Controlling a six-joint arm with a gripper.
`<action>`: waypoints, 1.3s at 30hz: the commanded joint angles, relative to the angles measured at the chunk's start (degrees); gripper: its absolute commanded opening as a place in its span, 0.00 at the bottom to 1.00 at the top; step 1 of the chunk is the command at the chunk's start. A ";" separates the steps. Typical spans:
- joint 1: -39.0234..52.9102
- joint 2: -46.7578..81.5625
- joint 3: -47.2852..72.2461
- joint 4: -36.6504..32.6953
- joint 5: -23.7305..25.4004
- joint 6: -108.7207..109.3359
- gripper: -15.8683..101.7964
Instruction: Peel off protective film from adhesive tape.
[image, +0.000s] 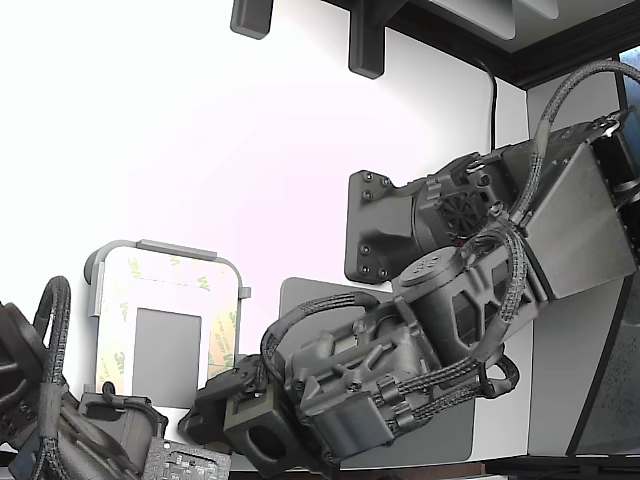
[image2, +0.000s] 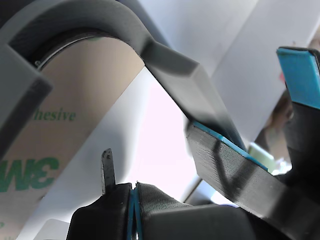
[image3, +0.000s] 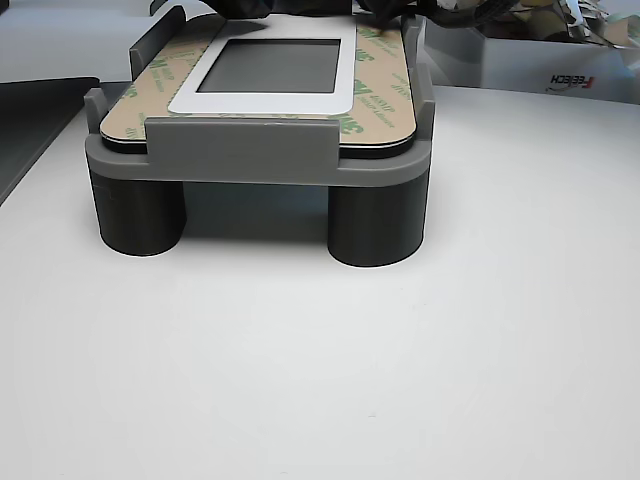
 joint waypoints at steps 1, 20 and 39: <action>-0.44 0.70 -1.41 -0.35 -0.18 -0.09 0.04; -0.09 0.00 -2.11 0.26 -0.53 1.14 0.04; 0.09 -0.09 -2.81 1.23 -0.62 2.29 0.04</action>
